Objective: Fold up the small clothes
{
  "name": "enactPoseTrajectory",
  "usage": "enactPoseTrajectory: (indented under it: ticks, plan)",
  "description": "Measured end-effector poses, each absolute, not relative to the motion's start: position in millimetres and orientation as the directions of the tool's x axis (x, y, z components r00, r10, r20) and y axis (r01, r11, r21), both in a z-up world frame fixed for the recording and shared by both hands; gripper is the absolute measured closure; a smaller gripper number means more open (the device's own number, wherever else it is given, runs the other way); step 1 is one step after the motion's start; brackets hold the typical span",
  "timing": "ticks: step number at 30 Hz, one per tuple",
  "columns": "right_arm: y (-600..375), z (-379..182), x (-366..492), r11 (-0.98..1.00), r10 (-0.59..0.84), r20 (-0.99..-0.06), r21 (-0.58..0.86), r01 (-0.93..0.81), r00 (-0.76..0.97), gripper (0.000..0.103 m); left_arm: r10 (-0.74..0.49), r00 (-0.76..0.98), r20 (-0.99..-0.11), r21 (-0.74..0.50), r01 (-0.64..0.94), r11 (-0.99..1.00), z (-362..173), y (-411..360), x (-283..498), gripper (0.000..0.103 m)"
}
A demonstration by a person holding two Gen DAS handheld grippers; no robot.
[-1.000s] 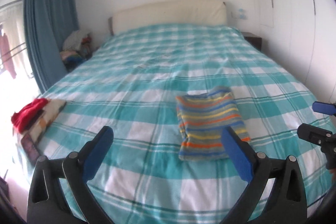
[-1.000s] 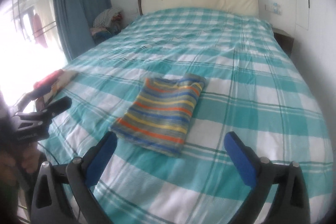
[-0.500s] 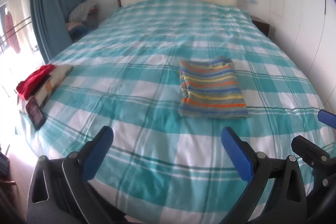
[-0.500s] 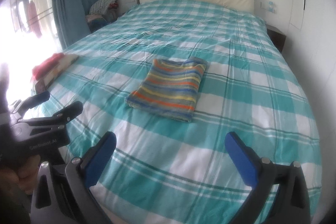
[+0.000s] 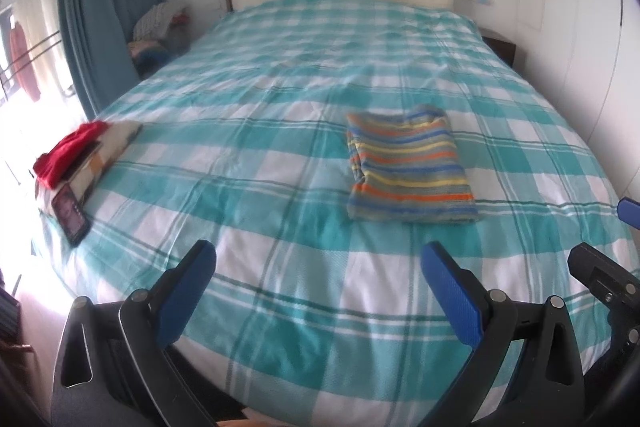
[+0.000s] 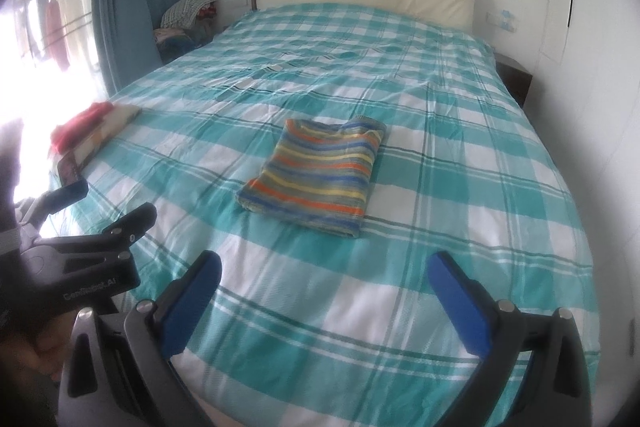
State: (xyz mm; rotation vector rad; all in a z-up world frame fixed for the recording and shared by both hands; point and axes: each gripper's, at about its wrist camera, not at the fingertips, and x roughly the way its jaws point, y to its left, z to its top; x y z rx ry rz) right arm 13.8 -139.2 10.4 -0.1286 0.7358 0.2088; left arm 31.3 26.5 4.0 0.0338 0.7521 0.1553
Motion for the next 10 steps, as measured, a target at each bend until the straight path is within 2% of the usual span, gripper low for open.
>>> enactPoseTrajectory:
  ticks: [10]
  plan:
    - [-140.9,8.6,15.7,0.972,0.147,-0.678,-0.035,-0.231,0.721,0.001,0.142,0.751,-0.644,0.095,-0.106,0.990,8.6,17.2,22.6,0.001]
